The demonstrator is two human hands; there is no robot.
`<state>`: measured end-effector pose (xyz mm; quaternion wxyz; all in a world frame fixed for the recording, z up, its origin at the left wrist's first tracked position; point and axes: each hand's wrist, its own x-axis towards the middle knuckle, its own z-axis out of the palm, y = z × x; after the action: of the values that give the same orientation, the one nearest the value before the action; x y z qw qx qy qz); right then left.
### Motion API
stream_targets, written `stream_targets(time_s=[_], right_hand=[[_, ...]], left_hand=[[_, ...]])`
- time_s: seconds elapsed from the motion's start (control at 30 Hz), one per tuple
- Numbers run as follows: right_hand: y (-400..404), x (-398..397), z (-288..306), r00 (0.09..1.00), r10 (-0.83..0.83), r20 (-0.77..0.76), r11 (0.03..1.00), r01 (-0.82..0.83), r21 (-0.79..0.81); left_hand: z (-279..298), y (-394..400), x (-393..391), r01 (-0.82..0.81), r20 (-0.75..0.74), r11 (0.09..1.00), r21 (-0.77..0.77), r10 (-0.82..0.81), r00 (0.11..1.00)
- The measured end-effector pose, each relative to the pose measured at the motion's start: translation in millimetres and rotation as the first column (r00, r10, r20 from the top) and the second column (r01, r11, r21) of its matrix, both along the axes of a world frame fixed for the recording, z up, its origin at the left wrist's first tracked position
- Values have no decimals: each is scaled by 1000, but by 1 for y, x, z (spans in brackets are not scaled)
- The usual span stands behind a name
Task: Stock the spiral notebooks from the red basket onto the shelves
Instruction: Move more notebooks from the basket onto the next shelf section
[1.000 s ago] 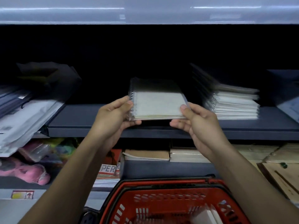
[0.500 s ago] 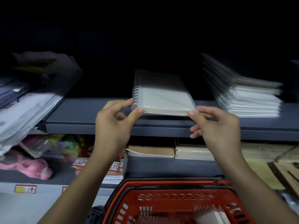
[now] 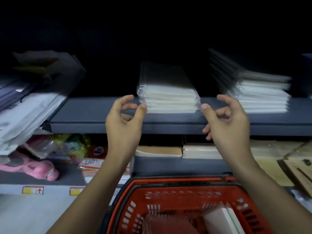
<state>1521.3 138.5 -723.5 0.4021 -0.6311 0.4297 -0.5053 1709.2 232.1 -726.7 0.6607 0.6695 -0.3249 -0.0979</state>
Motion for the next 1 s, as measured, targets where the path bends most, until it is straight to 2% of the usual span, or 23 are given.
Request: stream_targets(time_s=[0.1,0.2,0.27,0.33,0.4,0.47,0.53,0.63,0.67,0.8,1.0], right_hand=[[24,-37,-25,988,55,-145,997,-63,-50],[46,-80,-71,903,96,-420,989,-135,-65],[55,-108,-108,736,142,-662,981,-195,-7],[57,-132,-148,501,273,-821,958,-216,186],[54,-147,-182,308,393,-866,919,-117,376],[53,-155,-209,224,468,-855,882,-69,466],[57,-156,-224,191,485,-854,873,-48,485],[62,-156,-241,164,426,-890,904,-51,423],[64,-155,-246,176,406,-897,913,-43,405],[67,-153,-259,324,385,-864,919,-47,391],[60,-152,-257,278,421,-863,895,26,445]], left_hand=[[-24,28,-35,48,-116,999,-21,-50,992],[-67,56,-73,171,-249,981,88,-145,958],[-95,75,-95,277,-353,943,185,-200,914],[-120,91,-111,367,-463,882,296,-204,863],[-142,101,-119,420,-550,819,391,-158,820],[-154,106,-124,460,-603,762,455,-117,789],[-157,108,-131,509,-629,725,464,-135,766],[-158,110,-135,553,-608,690,467,-203,768],[-160,110,-135,560,-595,679,475,-221,772],[-166,109,-136,575,-551,641,508,-272,789],[-171,111,-142,615,-510,582,532,-359,781]])
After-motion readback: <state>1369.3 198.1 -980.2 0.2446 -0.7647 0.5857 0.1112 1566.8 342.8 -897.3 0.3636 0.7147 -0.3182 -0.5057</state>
